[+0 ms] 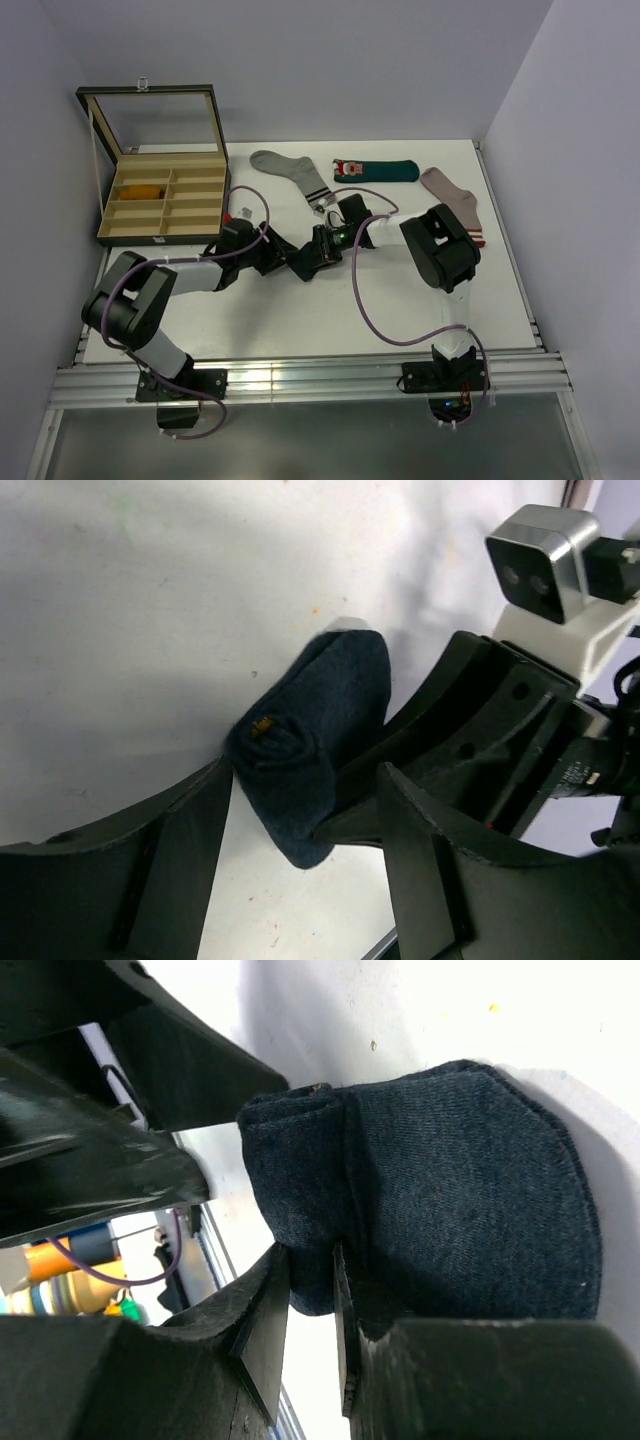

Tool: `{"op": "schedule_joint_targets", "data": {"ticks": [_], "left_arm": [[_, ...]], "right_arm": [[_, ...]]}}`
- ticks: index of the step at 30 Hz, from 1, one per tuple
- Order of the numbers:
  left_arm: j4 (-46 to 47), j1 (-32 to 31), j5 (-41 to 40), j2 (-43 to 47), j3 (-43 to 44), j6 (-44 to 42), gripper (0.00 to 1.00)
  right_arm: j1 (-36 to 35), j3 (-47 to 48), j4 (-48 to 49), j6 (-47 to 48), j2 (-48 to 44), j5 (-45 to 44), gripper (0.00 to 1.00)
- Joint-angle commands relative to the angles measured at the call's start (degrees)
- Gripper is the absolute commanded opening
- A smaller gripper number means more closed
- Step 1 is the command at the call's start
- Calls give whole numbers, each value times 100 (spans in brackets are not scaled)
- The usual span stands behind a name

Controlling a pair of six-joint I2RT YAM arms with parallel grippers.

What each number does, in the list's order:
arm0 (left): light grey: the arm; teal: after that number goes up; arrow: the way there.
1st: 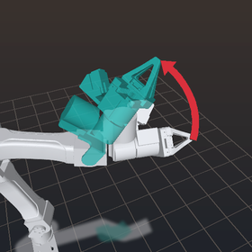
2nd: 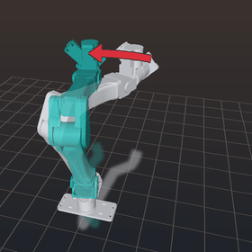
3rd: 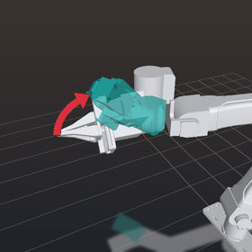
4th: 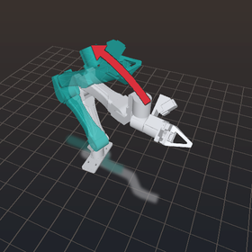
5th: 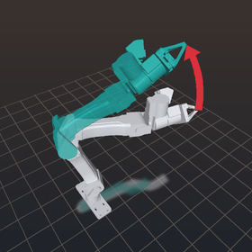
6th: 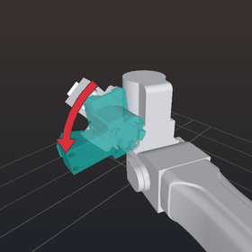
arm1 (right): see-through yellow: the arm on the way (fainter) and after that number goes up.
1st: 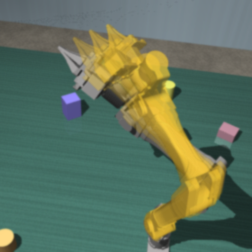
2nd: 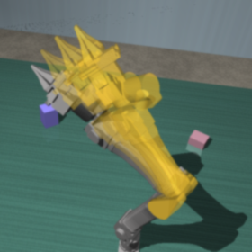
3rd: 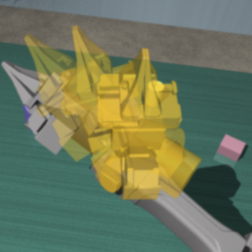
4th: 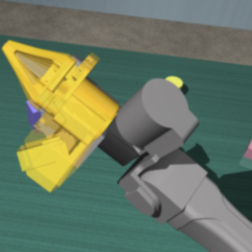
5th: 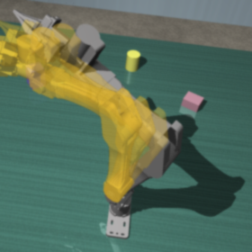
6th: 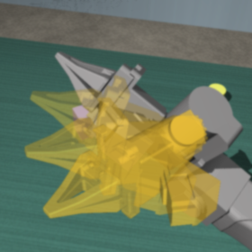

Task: Roll the socks
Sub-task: Roll the sock at the center of the board.

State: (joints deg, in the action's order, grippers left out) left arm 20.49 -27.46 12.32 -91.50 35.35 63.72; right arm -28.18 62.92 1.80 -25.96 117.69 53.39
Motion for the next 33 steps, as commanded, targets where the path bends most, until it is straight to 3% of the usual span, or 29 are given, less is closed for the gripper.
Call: {"op": "schedule_joint_targets", "data": {"ticks": [1, 13, 18, 26, 29, 33], "left_arm": [[298, -31, 148, -262, 138, 140, 64], [-449, -180, -230, -280, 226, 70, 58], [-800, -242, -361, -517, 349, 219, 42], [-1757, -365, -792, -711, 867, 26, 31], [-2301, -418, -994, -790, 1140, -79, 25], [-2935, -567, -1205, -807, 1578, -290, 21]], "right_arm": [[-47, -192, -919, 126, 422, -628, 0], [-20, -113, -805, -94, 448, -689, 0], [-20, -192, -725, -41, 308, -759, 1], [-82, -358, -611, 64, -96, -1102, 4], [-187, -490, -559, 161, -360, -1453, 8], [-406, -876, -208, 196, -1254, -2469, 23]]}}
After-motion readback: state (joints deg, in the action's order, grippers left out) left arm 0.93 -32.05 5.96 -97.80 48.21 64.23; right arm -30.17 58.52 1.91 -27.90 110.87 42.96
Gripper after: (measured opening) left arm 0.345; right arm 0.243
